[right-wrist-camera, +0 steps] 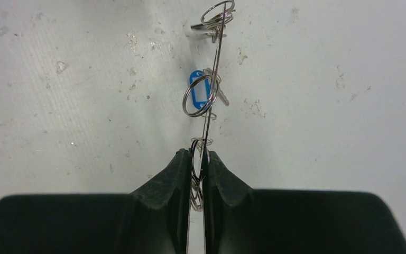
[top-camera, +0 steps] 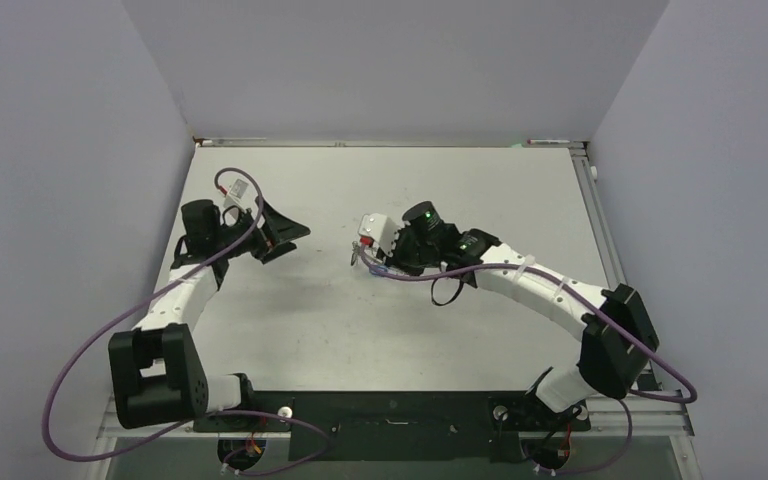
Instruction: Remove the keys from the keyring
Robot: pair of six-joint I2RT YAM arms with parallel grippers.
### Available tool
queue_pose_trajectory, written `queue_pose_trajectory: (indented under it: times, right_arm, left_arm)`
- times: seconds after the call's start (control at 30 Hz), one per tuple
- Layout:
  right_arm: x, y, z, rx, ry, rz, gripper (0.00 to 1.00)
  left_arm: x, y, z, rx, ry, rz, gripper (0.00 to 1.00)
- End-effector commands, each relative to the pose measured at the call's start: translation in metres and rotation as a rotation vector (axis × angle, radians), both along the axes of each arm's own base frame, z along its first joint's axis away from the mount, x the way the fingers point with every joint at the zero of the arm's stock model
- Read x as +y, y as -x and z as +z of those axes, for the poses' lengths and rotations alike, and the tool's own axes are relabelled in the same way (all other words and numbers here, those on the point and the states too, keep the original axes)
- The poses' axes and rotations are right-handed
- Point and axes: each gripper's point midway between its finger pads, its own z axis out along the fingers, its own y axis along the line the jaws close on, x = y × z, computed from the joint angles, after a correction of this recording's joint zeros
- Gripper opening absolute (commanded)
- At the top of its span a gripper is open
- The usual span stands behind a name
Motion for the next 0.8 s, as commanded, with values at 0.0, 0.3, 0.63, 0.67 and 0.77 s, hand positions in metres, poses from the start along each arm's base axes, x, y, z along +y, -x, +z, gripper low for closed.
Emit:
queue_pose_trajectory:
  times: [0.0, 0.3, 0.63, 0.67, 0.77]
  right_arm:
    - [0.016, 0.016, 0.065, 0.092, -0.253, 0.071, 0.05]
    - [0.006, 0.013, 0.122, 0.172, -0.410, 0.085, 0.05]
    - [-0.009, 0.027, 0.158, 0.194, -0.487, 0.160, 0.05]
    - [-0.011, 0.029, 0.161, 0.196, -0.493, 0.164, 0.05]
    - [-0.014, 0.033, 0.166, 0.203, -0.497, 0.184, 0.05]
  left_arm:
    - [0.021, -0.002, 0.032, -0.258, -0.223, -0.024, 0.96]
    - [0.012, 0.023, 0.085, -0.678, -0.353, -0.203, 0.96]
    - [-0.001, 0.043, 0.090, -0.976, -0.340, -0.282, 0.98]
    - [-0.002, 0.044, 0.092, -1.014, -0.344, -0.282, 0.98]
    - [0.000, 0.038, 0.086, -1.027, -0.355, -0.276, 0.99]
